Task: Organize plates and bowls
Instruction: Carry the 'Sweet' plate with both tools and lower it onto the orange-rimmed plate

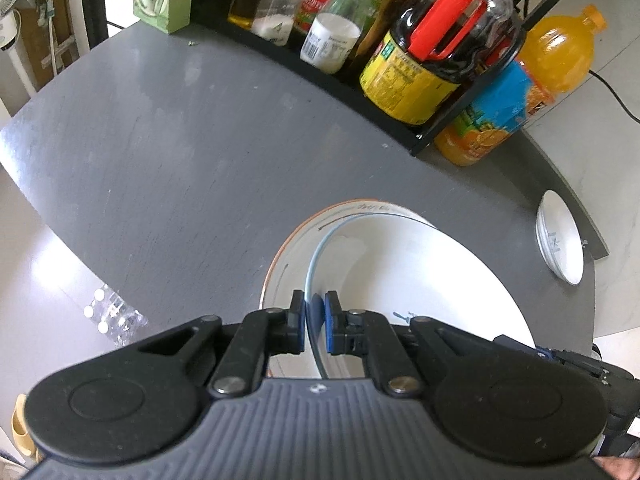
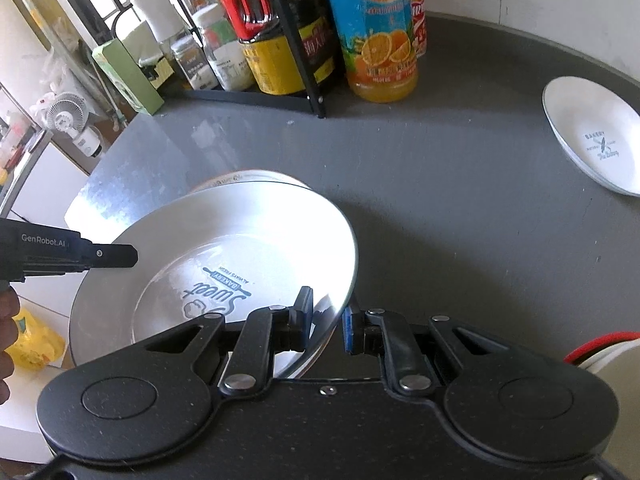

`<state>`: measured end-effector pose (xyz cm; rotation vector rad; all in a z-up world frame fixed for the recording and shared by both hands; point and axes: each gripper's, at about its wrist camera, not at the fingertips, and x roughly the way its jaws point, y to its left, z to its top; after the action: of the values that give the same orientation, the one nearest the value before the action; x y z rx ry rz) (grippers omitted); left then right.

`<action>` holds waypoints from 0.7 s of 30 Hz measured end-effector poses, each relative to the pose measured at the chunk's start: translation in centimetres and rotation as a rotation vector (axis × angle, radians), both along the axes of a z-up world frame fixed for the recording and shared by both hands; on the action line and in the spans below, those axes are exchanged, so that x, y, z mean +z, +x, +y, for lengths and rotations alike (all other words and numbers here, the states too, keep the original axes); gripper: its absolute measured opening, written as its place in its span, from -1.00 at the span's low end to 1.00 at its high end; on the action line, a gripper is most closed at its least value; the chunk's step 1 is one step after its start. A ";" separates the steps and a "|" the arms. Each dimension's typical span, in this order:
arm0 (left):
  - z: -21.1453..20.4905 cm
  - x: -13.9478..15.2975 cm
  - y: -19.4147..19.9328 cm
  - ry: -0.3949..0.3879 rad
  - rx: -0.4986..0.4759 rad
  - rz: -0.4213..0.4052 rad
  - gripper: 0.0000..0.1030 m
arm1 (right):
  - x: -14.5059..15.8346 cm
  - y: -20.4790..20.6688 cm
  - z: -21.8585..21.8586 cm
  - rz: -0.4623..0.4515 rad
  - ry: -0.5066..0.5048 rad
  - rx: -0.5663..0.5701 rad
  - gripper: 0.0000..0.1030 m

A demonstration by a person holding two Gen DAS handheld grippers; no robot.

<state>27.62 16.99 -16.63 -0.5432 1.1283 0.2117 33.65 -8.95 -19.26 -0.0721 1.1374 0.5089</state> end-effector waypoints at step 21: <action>-0.6 -1.8 0.5 0.035 -0.051 0.040 -0.81 | -1.2 -0.2 0.2 0.019 -0.034 -0.009 -0.67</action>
<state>28.10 16.39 -18.44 -0.4805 1.1741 0.1990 33.48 -8.75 -20.50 -0.0911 1.1645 0.4830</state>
